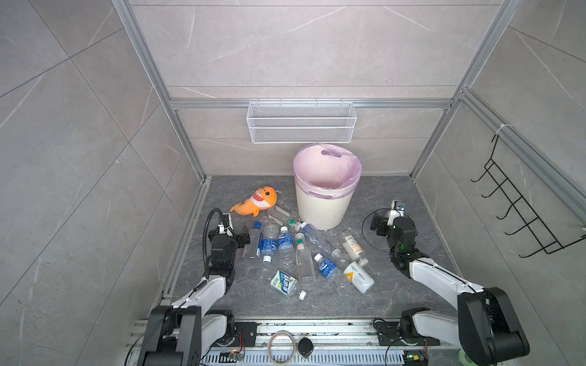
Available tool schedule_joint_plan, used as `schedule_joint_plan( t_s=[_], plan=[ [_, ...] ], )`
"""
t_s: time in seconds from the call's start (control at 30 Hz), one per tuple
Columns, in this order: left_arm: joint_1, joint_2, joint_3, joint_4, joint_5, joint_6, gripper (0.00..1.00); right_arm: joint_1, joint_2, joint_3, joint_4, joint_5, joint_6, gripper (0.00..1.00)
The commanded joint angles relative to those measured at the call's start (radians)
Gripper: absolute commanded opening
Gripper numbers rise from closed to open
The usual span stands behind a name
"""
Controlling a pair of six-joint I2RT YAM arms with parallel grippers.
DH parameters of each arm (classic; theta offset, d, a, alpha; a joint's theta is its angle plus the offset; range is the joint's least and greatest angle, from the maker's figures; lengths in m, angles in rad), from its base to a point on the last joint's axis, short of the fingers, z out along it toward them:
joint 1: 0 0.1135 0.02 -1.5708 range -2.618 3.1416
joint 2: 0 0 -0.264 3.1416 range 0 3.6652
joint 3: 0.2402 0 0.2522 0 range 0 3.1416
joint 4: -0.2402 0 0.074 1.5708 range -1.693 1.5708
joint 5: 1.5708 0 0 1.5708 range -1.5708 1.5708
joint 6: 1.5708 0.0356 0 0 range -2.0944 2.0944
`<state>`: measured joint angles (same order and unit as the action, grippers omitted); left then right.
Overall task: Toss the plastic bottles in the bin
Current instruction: 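Raise the right arm from rest toward the bottle pile, then lower the right gripper over the clear bottle with green-red neck label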
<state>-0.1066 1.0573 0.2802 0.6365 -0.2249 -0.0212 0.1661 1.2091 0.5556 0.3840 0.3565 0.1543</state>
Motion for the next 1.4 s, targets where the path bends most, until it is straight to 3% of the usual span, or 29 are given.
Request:
schedule_joint_plan(
  t_s=[0.0,0.1,0.2,0.3,0.53,0.8,1.13,1.37],
  plan=[
    [-0.064,-0.142,0.007,-0.121,-0.171,-0.002,1.0,0.004,0.004,0.195,-0.486,0.152,0.259,1.0],
    [-0.107,-0.269,0.026,-0.247,-0.22,-0.114,1.0,0.019,0.042,0.305,-0.681,0.103,0.314,1.0],
    [-0.124,-0.35,0.085,-0.443,-0.189,-0.269,1.0,0.083,-0.012,0.285,-0.704,0.067,0.268,1.0],
    [-0.141,-0.364,0.141,-0.579,-0.123,-0.341,1.0,0.178,-0.08,0.276,-0.743,0.059,0.219,1.0],
    [-0.247,-0.368,0.191,-0.667,-0.072,-0.361,1.0,0.354,-0.158,0.277,-0.879,-0.008,0.208,0.99],
    [-0.325,-0.314,0.241,-0.749,0.041,-0.369,1.0,0.547,-0.127,0.317,-1.009,-0.018,0.204,0.96],
    [-0.367,-0.34,0.217,-0.82,0.065,-0.407,1.0,0.821,0.02,0.407,-1.01,0.005,0.267,0.89],
    [-0.367,-0.342,0.215,-0.875,0.064,-0.416,1.0,0.931,0.186,0.528,-0.987,-0.007,0.339,0.84]
  ],
)
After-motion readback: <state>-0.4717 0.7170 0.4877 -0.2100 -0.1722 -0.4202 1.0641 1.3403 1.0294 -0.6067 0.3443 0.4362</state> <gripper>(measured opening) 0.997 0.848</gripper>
